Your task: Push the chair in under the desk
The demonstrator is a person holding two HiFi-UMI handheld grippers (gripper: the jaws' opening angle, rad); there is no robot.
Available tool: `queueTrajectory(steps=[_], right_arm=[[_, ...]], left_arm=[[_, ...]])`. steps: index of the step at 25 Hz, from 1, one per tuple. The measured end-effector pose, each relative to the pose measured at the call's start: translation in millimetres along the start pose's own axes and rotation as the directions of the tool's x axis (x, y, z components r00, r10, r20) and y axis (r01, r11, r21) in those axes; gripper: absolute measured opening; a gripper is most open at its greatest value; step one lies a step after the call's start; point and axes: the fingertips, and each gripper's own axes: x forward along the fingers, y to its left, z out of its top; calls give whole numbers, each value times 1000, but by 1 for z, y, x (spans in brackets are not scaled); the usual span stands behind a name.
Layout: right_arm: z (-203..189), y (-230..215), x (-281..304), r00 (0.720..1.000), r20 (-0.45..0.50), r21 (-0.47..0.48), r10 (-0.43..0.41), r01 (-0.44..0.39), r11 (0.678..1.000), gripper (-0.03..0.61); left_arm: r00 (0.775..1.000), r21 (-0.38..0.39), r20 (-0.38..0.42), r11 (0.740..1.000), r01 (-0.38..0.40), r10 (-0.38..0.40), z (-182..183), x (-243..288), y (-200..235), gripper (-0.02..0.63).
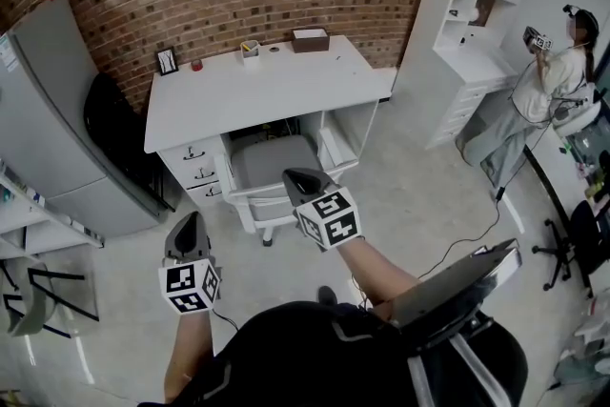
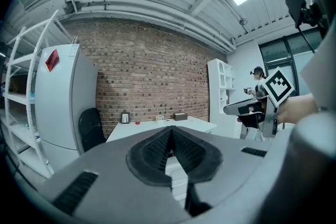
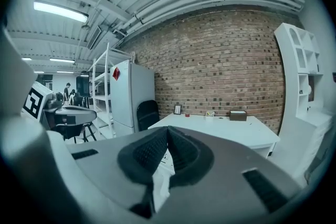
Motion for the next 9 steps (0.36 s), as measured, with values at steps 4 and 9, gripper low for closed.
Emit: queueTrajectory(steps=[4,9], right_arm=[[-3,3,-2,1000,-9,-7,-17,16,1000,8],[-4,10,-5,1000,-10,-4,-28,28,1000,8]], left_arm=[[1000,0,-6,1000,10,-10,-3,-4,0,8],[1000,8,-20,1000,0,0,-11,-13,7,8]])
